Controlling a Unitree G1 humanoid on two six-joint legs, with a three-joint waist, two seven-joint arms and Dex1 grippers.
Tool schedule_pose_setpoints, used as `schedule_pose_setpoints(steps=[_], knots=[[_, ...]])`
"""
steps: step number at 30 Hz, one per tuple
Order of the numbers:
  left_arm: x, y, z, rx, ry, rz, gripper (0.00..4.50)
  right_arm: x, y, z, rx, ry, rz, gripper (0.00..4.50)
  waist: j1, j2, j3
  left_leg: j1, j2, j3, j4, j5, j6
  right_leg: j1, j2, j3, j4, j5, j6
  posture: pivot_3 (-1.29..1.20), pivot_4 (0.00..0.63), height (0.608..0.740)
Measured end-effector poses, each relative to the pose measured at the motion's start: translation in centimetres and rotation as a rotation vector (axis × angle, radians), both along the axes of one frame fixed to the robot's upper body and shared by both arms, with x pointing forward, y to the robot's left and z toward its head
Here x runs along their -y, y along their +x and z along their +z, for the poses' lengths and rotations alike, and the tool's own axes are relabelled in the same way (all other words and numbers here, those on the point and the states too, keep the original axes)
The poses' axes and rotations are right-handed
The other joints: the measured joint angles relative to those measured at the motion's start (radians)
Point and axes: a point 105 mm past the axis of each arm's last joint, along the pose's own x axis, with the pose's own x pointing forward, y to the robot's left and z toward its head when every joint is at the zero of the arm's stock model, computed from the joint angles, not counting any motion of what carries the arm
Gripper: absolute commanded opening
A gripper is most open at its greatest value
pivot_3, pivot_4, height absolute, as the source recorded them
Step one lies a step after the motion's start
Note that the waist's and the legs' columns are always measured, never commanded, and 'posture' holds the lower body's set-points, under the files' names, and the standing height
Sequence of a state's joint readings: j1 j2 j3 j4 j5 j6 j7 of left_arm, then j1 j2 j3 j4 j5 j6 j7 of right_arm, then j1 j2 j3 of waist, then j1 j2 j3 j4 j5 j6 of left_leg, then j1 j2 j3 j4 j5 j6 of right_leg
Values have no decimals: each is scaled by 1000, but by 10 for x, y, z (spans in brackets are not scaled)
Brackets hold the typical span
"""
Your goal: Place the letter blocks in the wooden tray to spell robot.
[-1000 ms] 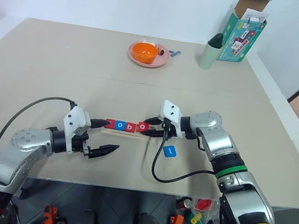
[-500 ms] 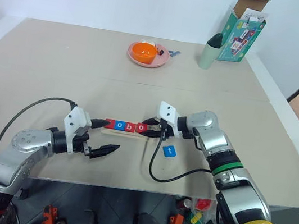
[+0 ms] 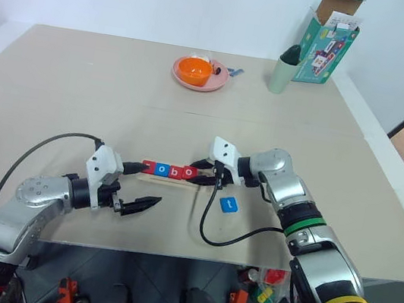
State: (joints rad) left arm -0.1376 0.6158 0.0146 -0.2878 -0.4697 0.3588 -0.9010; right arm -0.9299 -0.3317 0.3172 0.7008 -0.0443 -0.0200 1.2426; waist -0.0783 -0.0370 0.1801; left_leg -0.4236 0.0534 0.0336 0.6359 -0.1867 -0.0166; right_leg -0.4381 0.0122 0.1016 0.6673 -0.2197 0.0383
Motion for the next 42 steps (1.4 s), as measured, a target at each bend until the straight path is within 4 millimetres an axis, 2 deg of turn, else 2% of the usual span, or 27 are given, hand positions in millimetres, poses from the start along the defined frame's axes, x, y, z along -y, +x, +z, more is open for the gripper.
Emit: schedule_pose_setpoints(steps=[23,42], knots=[[1,-1,-3,-5,10,-3,4500,-3,-4,0,-65,-11,9,1220,0,0,0,0,0,0,0,0,0,0,0,0,0,0,0,0,150,740],[1,-1,-3,-5,9,-2,4500,-7,1,0,-34,2,0,1220,-1,0,0,0,1,0,0,0,0,0,0,0,0,0,-1,0,150,740]])
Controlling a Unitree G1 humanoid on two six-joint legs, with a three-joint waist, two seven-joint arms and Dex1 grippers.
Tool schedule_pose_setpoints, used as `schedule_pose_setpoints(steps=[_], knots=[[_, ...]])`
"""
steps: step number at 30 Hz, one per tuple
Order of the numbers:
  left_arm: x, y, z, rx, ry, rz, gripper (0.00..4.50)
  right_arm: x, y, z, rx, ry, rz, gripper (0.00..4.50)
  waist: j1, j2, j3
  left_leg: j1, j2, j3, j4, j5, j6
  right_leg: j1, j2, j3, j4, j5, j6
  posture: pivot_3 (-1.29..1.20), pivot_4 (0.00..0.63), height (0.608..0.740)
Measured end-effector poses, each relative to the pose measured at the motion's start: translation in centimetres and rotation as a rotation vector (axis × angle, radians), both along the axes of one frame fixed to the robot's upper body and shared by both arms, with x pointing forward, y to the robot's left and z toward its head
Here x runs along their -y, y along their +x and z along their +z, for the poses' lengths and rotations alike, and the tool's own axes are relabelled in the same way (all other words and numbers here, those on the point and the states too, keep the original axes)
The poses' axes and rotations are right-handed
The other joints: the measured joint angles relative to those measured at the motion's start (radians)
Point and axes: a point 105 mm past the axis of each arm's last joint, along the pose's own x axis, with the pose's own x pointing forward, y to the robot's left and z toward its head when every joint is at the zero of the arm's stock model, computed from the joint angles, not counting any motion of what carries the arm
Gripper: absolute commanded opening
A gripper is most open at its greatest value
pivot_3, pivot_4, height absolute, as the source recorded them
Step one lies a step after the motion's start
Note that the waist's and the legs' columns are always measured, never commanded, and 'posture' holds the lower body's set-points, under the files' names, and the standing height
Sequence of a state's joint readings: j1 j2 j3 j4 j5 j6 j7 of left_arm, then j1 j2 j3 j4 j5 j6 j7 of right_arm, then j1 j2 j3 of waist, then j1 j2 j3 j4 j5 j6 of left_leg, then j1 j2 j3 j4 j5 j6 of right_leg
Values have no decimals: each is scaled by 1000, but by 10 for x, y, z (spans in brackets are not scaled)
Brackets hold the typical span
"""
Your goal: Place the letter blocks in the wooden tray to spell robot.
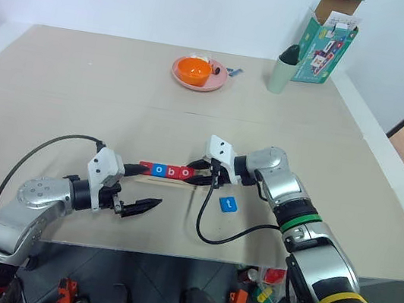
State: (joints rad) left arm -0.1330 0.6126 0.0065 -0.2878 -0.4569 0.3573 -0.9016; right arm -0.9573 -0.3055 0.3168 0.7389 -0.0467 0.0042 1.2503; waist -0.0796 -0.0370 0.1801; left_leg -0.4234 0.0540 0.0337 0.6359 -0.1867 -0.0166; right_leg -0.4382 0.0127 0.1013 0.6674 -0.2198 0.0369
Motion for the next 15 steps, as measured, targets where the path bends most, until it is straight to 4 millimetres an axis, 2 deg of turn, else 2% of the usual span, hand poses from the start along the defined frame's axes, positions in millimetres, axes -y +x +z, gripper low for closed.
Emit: schedule_pose_setpoints(steps=[5,7,8,13,14,15], knots=[[0,0,0,0,-1,0,4500,0,0,0,-4,1,1,1220,0,0,0,0,0,0,0,0,0,0,0,0,0,0,0,0,150,740],[0,0,0,0,-1,0,4500,0,0,-1,-11,0,2,2247,0,0,0,0,0,0,0,0,0,0,0,0,0,0,0,0,150,740],[0,0,0,0,-2,0,4500,0,0,-1,-15,-1,2,2442,0,0,0,0,0,0,0,0,0,0,0,0,0,0,0,0,150,740],[1,0,0,0,-4,-1,4500,0,0,-1,-40,7,-9,4236,0,0,0,0,0,0,0,0,0,0,0,0,0,0,0,0,150,740],[1,0,0,0,-5,-1,4500,0,-1,-1,-46,9,-9,4452,0,0,0,0,0,0,0,0,0,0,0,0,0,0,0,0,150,740],[1,0,0,0,-5,-1,4500,0,-1,-1,-47,9,-9,4452,0,0,0,0,0,0,0,0,0,0,0,0,0,0,1,0,150,740]])
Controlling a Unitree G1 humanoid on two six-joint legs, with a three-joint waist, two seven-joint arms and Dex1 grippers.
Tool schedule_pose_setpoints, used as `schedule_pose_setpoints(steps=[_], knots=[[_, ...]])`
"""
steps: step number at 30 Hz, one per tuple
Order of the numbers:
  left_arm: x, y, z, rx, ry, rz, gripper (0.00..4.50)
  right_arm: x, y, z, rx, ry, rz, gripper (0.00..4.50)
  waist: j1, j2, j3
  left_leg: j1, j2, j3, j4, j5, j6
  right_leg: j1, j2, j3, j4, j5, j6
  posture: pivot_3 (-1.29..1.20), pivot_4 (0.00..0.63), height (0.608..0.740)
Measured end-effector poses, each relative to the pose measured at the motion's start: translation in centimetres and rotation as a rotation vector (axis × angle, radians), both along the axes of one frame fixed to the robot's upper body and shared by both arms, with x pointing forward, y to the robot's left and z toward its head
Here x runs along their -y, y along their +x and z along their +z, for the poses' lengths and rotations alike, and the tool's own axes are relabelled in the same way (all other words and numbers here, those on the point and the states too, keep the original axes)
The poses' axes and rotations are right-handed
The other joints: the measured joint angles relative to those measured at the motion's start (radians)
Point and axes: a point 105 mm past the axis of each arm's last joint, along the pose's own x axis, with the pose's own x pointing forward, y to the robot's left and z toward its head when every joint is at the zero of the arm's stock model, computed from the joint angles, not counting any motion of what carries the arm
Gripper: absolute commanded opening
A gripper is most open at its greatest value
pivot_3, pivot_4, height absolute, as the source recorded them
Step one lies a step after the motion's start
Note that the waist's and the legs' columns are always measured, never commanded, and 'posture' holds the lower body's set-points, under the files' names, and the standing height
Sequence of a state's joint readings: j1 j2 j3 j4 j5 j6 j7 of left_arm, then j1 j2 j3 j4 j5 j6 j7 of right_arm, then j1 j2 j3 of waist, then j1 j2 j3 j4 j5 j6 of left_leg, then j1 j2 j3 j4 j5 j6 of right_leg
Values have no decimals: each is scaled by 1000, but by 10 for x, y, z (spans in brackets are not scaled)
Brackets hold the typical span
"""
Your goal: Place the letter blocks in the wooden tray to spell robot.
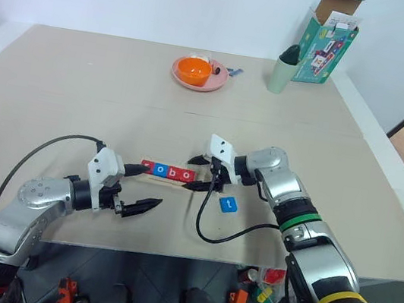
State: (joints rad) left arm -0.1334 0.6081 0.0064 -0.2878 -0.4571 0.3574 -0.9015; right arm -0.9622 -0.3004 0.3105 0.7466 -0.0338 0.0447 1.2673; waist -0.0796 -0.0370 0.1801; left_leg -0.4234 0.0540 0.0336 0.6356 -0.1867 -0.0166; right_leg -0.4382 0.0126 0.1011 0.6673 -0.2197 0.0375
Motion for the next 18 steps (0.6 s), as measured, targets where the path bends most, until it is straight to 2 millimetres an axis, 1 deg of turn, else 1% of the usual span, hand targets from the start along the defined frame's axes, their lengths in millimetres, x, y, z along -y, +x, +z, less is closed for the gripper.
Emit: schedule_pose_setpoints(steps=[3,5,9,12,13,15,17,18], knots=[[0,0,0,0,0,0,4500,-1,0,1,-5,9,-7,4452,0,0,0,0,0,0,0,0,0,0,0,0,0,0,0,0,150,740],[0,0,0,0,0,-1,4500,-3,0,11,4,46,-12,4452,0,0,0,0,0,0,0,0,0,0,0,0,0,0,0,0,150,740],[1,-1,0,1,1,-7,4500,-9,0,45,67,154,-29,4452,1,0,0,0,0,0,0,0,0,0,0,0,0,1,1,0,150,740],[3,-2,0,-1,2,-21,4500,-6,0,74,138,238,-78,4452,2,0,0,-1,0,-1,0,0,0,-1,0,0,0,0,1,0,150,740],[4,-2,0,0,2,-28,4500,-4,-1,82,164,254,-91,4452,2,0,0,-1,0,-1,0,0,0,-1,0,-1,0,0,1,0,150,740],[6,-3,1,4,3,-41,4500,3,-6,89,194,277,-127,4452,3,0,0,-1,0,-1,0,0,0,-1,0,-1,0,0,2,0,150,740],[10,-5,3,11,0,-75,4500,23,-16,84,210,306,-223,4452,15,-1,0,-3,-1,-4,-1,-1,-1,0,-1,-3,0,-2,3,0,150,740],[13,-7,4,10,0,-94,4500,34,-22,75,205,298,-276,4452,19,-1,0,-3,-1,-4,-1,-1,-2,-1,-1,-3,0,-3,3,0,150,740]])
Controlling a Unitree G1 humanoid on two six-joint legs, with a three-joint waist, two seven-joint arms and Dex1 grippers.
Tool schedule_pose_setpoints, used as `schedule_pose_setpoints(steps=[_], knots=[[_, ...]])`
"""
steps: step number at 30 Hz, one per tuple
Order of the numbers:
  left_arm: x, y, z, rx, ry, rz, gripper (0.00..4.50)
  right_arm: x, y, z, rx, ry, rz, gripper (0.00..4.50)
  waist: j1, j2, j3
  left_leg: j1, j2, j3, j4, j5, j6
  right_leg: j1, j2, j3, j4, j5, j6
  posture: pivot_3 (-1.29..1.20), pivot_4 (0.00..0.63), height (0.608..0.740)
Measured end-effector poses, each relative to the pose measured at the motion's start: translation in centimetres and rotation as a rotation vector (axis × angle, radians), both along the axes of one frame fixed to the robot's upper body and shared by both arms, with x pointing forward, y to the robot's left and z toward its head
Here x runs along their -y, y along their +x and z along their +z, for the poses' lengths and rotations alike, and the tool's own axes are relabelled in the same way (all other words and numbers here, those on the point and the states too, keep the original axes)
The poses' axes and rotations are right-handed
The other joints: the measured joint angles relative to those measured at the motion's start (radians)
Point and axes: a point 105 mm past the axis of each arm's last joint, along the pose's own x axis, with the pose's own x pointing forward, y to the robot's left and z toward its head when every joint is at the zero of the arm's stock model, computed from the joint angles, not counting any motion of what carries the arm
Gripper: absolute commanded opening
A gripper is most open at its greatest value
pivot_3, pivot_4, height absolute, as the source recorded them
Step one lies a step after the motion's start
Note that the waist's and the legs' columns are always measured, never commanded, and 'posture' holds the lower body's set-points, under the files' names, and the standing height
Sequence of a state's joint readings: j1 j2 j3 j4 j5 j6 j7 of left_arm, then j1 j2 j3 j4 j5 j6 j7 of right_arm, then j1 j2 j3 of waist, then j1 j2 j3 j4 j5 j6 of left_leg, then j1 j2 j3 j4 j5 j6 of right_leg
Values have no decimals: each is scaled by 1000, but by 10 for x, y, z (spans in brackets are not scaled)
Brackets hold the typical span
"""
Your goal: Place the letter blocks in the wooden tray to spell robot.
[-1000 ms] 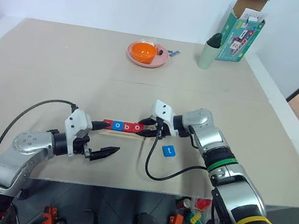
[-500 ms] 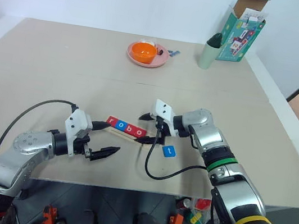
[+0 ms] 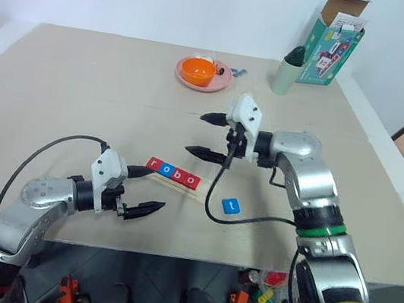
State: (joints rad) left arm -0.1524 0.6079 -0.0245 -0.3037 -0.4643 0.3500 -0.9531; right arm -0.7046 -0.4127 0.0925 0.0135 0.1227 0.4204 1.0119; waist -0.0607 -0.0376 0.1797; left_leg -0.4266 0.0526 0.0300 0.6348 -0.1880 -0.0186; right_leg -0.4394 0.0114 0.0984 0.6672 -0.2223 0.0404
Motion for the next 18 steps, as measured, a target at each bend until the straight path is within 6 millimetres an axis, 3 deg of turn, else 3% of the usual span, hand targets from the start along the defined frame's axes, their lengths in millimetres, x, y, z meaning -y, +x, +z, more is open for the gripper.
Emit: schedule_pose_setpoints(steps=[3,7,10,18], knots=[[4,-4,1,-5,1,-49,4500,30,-15,-21,-34,-32,-142,4452,8,0,0,-2,-1,1,0,0,-1,-2,0,1,0,0,1,0,150,740],[7,-9,3,-6,25,-123,4500,51,-45,-40,-40,-20,-347,4452,10,0,0,-1,0,-2,0,0,-1,-2,1,-1,1,-1,0,0,150,740],[9,-8,6,-2,36,-163,4500,55,-62,-59,-96,0,-469,4452,9,1,0,-1,0,-2,0,0,-1,-2,1,-1,1,-2,-5,0,150,740],[12,-4,3,-3,65,-215,4500,54,-67,-60,-85,28,-609,4452,3,0,0,1,-2,-1,4,2,-2,0,0,2,-1,0,-6,0,150,740]])
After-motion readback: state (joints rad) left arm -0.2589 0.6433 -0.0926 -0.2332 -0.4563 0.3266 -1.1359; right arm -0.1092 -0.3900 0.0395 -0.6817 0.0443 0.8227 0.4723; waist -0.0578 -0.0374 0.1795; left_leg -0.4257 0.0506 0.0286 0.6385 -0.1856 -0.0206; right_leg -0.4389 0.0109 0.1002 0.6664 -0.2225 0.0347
